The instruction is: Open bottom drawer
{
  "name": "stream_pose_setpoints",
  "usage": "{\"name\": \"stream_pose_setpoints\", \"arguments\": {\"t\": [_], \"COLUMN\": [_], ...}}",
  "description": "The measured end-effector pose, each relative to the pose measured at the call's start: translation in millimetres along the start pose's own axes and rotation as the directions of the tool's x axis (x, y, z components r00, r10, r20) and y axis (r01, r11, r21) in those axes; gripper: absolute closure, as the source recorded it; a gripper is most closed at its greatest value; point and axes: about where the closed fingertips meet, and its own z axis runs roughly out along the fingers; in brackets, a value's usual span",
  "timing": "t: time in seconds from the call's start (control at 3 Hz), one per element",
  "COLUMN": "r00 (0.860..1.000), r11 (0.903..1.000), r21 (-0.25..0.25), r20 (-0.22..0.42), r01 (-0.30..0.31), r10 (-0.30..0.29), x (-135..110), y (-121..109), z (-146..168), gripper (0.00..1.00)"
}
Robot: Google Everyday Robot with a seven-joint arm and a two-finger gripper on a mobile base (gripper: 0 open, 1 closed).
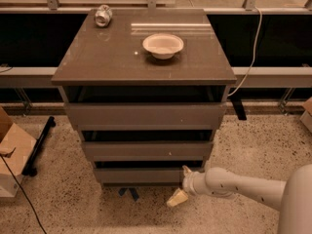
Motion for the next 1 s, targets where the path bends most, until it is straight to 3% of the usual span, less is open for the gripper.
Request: {"name": "stream_pose_setpoints", "arguments": {"t": [0.33, 1.0], "r00": [1.000, 0.997], "r11": [1.0000, 0.9975], "r21": [-0.006, 0.063], "r20": [0.003, 0.067], "r01": [-0.002, -0.032], "r10": [0.002, 0.028], "x": [2, 11], "y": [0, -19], "z": [4, 37], "gripper": [0.00, 0.00]}}
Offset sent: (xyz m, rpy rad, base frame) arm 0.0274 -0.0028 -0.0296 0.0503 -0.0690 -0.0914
